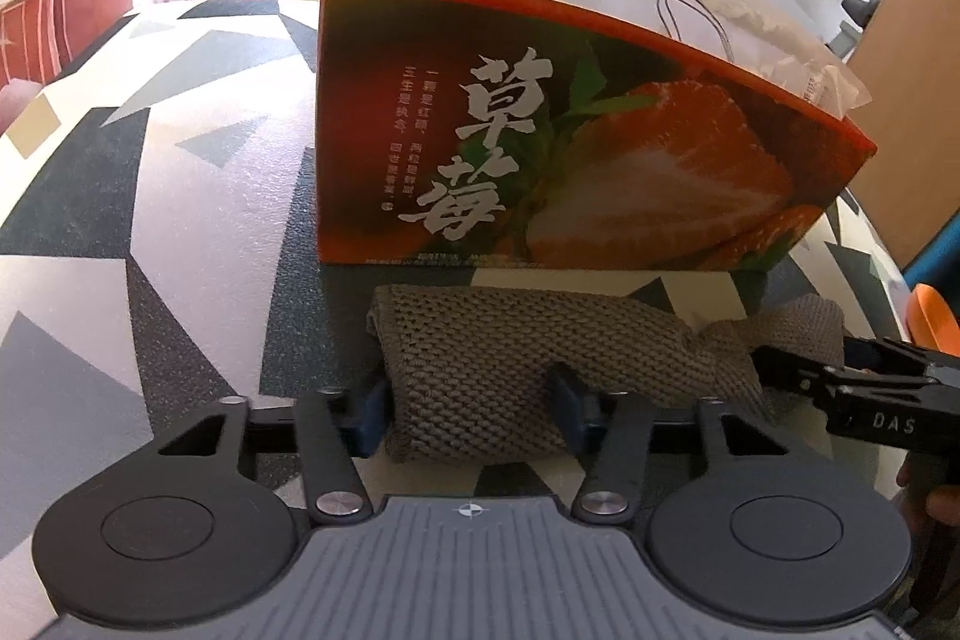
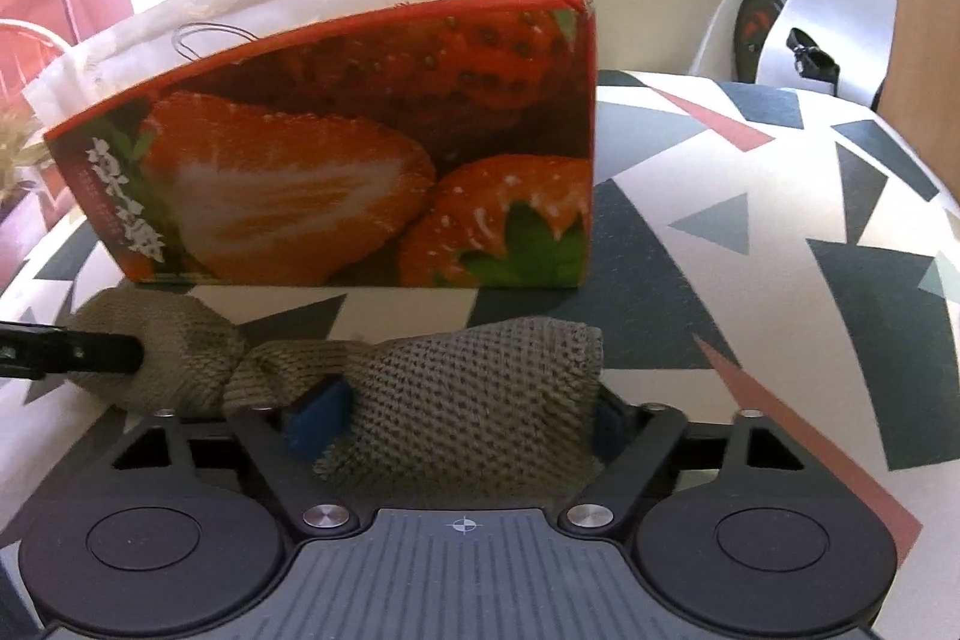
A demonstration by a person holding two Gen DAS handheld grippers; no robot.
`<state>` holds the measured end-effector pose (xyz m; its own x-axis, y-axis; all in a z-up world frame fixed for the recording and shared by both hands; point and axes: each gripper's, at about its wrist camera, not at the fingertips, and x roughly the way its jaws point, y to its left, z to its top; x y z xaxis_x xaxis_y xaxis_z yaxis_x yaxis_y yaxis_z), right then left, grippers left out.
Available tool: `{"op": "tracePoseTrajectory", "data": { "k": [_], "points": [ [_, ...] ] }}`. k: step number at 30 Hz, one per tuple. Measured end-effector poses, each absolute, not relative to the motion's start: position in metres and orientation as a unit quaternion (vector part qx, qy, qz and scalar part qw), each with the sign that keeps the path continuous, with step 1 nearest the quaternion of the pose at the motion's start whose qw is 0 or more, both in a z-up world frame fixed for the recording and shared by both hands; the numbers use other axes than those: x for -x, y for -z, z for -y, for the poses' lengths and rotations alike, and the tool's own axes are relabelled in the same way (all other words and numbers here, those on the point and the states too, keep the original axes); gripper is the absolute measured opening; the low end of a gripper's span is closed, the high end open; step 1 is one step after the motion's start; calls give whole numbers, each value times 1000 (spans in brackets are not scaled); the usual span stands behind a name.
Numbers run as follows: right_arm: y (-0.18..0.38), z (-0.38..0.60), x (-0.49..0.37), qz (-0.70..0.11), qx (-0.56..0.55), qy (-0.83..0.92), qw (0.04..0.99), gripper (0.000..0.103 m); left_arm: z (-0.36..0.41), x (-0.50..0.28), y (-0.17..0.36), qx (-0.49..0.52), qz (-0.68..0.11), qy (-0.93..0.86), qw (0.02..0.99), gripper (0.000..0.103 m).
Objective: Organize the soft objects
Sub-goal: 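Close the right gripper on the grey-green mesh towel, then lift the mesh towel with the right gripper over the red box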
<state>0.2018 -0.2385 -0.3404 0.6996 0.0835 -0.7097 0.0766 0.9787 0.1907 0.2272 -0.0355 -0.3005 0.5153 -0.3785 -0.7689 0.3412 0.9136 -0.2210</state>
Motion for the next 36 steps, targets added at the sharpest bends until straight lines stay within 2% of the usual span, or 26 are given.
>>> {"op": "tracePoseTrajectory", "data": {
  "k": [2,4,7,28,36],
  "points": [
    [338,239,-201,-390,-112,-9,914,55,33,-226,299,20,-448,204,871,34],
    [335,240,-199,-392,-124,-15,911,46,29,-223,297,23,-444,201,873,19],
    [328,240,-193,-387,-129,-18,913,39,23,-219,290,30,-434,205,877,13],
    [251,253,-158,-299,-213,-83,926,35,-18,-184,212,74,-319,206,922,12],
    [193,239,-171,-254,-166,-91,949,30,-13,-194,148,46,-234,227,944,12]
  ]
}}
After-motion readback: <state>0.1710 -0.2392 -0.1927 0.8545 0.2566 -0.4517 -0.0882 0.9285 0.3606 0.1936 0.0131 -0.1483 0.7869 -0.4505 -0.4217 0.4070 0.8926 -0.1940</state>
